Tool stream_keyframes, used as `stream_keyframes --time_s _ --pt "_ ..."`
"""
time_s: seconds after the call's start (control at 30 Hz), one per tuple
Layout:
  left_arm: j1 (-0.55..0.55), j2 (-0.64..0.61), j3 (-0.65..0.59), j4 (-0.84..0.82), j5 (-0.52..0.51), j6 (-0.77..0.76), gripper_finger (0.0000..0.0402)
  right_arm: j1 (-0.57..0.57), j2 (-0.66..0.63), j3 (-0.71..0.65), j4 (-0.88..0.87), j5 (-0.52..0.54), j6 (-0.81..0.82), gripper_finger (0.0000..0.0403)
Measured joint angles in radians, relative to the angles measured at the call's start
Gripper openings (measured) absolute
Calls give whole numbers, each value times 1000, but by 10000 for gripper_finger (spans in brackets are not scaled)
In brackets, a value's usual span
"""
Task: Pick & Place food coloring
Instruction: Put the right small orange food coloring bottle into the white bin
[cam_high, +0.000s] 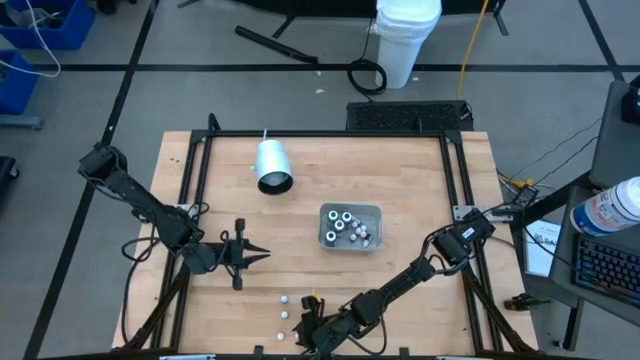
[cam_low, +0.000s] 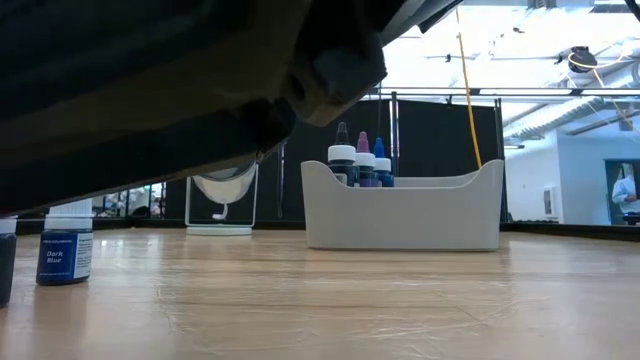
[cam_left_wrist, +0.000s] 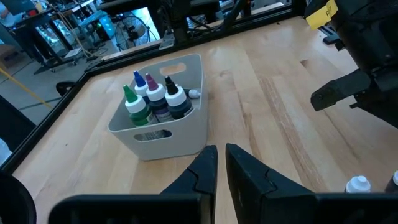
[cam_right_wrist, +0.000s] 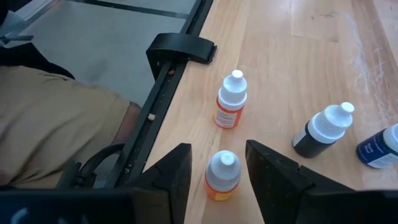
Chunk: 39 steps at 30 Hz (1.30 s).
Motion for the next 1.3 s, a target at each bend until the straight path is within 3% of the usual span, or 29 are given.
stream_keyframes --time_s 0.63,0.83,1.3 --pt "0 0 -1 22 -1 -22 42 5 0 0 1 -2 44 141" --pt "0 0 -1 23 -2 -12 42 8 -2 1 -69 -4 69 141" --pt "0 0 -1 58 -2 12 42 9 -3 -55 49 1 71 141"
